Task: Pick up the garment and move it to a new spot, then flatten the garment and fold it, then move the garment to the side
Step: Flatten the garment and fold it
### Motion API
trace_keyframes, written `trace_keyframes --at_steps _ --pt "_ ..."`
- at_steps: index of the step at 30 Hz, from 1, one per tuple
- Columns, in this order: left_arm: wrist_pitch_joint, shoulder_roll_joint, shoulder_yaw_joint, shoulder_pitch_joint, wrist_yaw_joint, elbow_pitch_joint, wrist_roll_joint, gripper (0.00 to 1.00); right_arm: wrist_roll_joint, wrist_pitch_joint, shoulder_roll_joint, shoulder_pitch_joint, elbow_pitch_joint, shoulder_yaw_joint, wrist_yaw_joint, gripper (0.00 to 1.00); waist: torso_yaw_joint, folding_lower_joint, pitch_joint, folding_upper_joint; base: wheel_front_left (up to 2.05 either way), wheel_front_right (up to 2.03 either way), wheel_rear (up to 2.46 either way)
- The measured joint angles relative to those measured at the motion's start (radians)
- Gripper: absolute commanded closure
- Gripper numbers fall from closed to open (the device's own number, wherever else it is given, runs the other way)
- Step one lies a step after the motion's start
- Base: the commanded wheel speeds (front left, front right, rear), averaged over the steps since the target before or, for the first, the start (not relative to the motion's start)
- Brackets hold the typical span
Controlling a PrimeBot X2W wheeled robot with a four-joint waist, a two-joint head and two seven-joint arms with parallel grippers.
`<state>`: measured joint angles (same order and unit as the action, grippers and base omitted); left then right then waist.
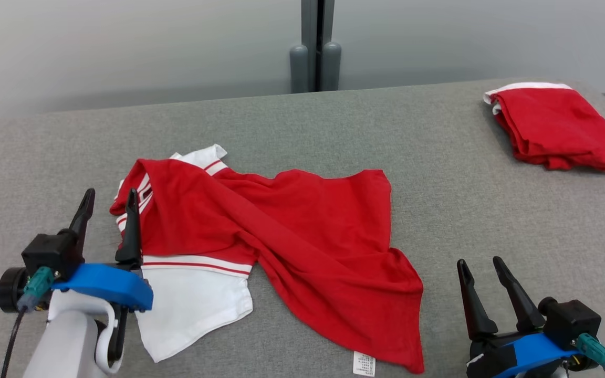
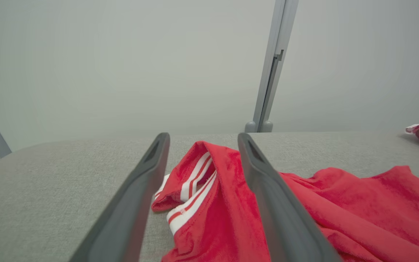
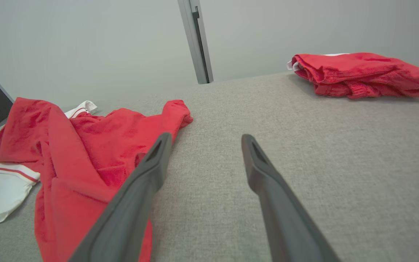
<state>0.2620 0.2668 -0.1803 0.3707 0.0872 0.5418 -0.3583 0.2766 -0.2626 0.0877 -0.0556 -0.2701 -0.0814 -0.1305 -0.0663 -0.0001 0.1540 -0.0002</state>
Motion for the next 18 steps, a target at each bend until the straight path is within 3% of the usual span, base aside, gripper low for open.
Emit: trace_keyframes --at_steps 7,18 --pt "0.0 -0.073 0.104 -0.195 -0.006 -0.204 0.086 0.0 0.0 0.0 0.0 0.027 -0.006 0.001 0.0 0.0 0.045 0.0 -0.036 0.0 0.0 0.0 0.0" --pt "0.001 -0.169 0.196 -0.371 0.012 -0.359 0.193 0.0 0.004 0.0 -0.001 0.053 -0.012 0.0 0.0 0.0 0.064 0.0 -0.072 0.0 0.0 0.0 0.0"
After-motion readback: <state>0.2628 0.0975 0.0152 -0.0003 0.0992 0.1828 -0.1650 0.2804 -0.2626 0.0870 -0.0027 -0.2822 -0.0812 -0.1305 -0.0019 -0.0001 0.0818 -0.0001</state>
